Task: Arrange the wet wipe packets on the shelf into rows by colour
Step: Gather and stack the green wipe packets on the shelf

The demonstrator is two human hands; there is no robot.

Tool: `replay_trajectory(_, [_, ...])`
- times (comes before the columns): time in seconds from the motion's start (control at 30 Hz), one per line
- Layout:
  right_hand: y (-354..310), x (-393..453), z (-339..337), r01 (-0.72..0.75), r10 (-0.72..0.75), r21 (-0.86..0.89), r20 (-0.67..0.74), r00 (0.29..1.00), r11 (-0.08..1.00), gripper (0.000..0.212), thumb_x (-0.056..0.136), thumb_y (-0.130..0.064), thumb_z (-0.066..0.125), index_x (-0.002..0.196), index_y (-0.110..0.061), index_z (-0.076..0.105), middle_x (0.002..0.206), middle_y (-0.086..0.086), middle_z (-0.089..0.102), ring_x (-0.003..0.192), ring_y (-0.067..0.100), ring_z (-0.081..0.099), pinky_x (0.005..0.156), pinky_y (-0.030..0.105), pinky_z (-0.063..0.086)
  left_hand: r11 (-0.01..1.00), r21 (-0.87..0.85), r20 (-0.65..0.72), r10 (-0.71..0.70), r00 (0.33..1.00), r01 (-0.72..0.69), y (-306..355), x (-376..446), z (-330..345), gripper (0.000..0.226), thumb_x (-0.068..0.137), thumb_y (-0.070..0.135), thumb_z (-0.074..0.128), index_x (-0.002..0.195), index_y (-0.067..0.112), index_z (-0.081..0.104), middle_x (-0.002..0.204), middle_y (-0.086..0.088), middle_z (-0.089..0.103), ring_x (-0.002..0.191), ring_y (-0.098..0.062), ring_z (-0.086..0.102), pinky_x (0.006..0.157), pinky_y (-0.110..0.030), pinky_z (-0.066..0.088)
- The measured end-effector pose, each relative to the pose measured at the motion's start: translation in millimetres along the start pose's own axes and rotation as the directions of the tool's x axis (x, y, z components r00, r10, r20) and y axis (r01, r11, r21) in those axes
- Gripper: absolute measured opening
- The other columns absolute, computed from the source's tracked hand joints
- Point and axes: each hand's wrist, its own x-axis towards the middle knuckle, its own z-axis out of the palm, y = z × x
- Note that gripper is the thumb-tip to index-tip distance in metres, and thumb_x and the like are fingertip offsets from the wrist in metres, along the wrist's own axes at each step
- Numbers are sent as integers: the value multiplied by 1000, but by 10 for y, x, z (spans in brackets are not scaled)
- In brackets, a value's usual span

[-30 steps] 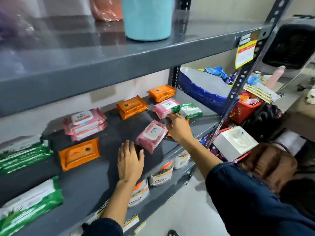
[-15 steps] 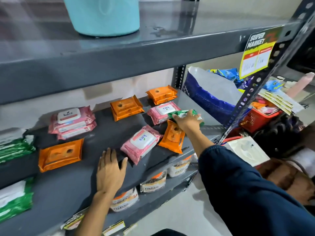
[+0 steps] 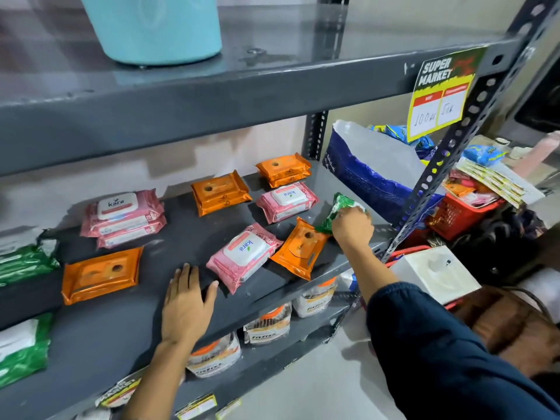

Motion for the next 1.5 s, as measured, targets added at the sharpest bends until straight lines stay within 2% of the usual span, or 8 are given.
replay_trajectory(0.23, [-219, 80, 45, -219, 225, -71, 103, 969, 973, 103, 76, -72, 51, 142, 4, 26, 144, 28, 36, 131, 40, 39, 106, 46, 42, 1000, -3, 13, -18, 1000, 18, 11, -3, -23, 54, 84, 24, 67, 124, -8, 52, 133, -29, 52, 125, -44, 48, 105, -51, 40])
replay_trajectory(0.43, [-189, 238, 136, -288, 296, -74, 139, 945, 955, 84, 78, -66, 40, 135, -4, 38, 131, 21, 52, 118, 37, 51, 100, 44, 46, 1000, -10, 25, -26, 999, 26, 27, -5, -54, 54, 88, 28, 61, 129, -5, 48, 138, -25, 48, 131, -41, 42, 110, -48, 35])
replay_trajectory(0.63, [-174, 176, -61, -323, 321, 41, 56, 946, 945, 91, 76, -47, 67, 144, -7, 21, 139, 23, 43, 129, 38, 41, 107, 46, 38, 998, -31, 39, -51, 998, 52, 83, -17, -117, 56, 91, 33, 55, 134, -1, 43, 144, -21, 43, 136, -35, 36, 114, -44, 30])
replay_trajectory(0.87, [-477, -96, -216, 76, -94, 154, 116, 989, 985, 82, 58, -25, 73, 129, -2, 38, 129, 23, 49, 118, 40, 48, 98, 48, 48, 998, -22, 100, -55, 993, 57, 103, -28, -207, 61, 95, 42, 40, 142, 5, 30, 153, -14, 30, 143, -27, 23, 118, -36, 18])
replay_trajectory(1.0, [-953, -520, -139, 382, -419, 177, 294, 859, 907, 70, 54, -18, 73, 119, -6, 51, 105, 14, 61, 95, 32, 60, 68, 32, 46, 999, 9, 101, -54, 993, 53, -63, -137, -371, 57, 95, 40, 41, 140, 6, 34, 149, -12, 36, 142, -25, 26, 118, -33, 15])
replay_trajectory(1.17, [-1601, -1243, 173, 548, -630, 321, 492, 600, 772, 80, 50, -13, 73, 127, -23, 51, 125, 5, 63, 109, 25, 61, 85, 33, 53, 993, 27, -6, -113, 994, 113, -518, -524, -610, 50, 88, 43, 37, 109, 8, 66, 112, -10, 70, 112, -27, 63, 97, -38, 48])
replay_trajectory(1.3, [-2140, -1939, 503, 636, -684, 335, 582, 440, 695, 82, 67, 5, 72, 140, -12, 39, 132, -3, 49, 124, 13, 46, 77, 4, 37, 978, 57, -42, -196, 980, 198, -1053, -959, -865, 49, 86, 42, 35, 102, 12, 71, 100, -4, 75, 96, -21, 70, 86, -36, 55])
replay_trajectory(1.5, [-2760, -2923, 1004, 706, -675, 335, 687, 271, 624, 89, 67, 3, 70, 145, -17, 31, 135, 7, 53, 97, 25, 63, 78, 30, 52, 964, 73, -129, -244, 961, 255, -1925, -1419, -1168, 46, 85, 35, 36, 107, 9, 68, 107, -6, 73, 100, -22, 69, 88, -37, 55])
